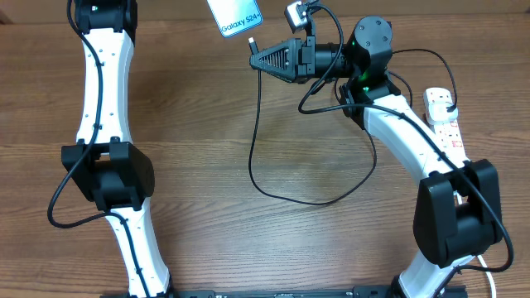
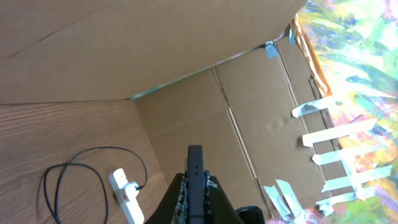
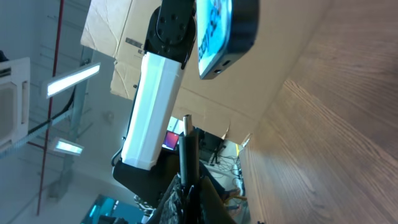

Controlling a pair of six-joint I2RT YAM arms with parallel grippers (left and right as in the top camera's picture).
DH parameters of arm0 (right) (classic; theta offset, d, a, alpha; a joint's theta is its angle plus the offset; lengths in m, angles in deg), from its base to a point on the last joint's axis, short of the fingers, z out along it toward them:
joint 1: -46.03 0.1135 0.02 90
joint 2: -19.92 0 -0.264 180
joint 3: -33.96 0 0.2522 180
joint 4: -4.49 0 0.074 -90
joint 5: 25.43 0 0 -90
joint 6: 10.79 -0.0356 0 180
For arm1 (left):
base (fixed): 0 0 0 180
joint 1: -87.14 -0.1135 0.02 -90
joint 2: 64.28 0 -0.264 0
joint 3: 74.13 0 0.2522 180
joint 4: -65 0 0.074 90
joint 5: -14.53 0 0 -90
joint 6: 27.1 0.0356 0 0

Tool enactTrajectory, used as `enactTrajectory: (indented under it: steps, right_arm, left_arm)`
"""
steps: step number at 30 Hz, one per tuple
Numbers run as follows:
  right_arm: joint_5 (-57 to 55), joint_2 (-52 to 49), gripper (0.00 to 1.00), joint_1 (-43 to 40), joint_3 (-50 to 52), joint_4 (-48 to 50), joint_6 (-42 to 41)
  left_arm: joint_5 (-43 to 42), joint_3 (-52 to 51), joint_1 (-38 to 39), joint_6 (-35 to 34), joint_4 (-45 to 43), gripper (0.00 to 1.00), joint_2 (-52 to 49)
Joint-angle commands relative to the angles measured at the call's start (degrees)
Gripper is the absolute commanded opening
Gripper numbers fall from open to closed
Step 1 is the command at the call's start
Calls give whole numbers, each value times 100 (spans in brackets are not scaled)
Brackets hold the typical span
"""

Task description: Plug charger to phone and switch on socket

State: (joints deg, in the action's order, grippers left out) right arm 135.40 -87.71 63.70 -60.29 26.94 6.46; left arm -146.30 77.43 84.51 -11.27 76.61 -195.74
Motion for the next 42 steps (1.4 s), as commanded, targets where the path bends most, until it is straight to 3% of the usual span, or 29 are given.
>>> enactTrajectory:
  steps: [1,42]
  right_arm:
    - [-72,-9,4,-7,-101,59,-267]
    - [-131,-9,4,-125,-101,63,-269]
  left_arm:
    - [22,22,15,-284,-146,4,142]
    - [-407,22,284,-295,-284,4,142]
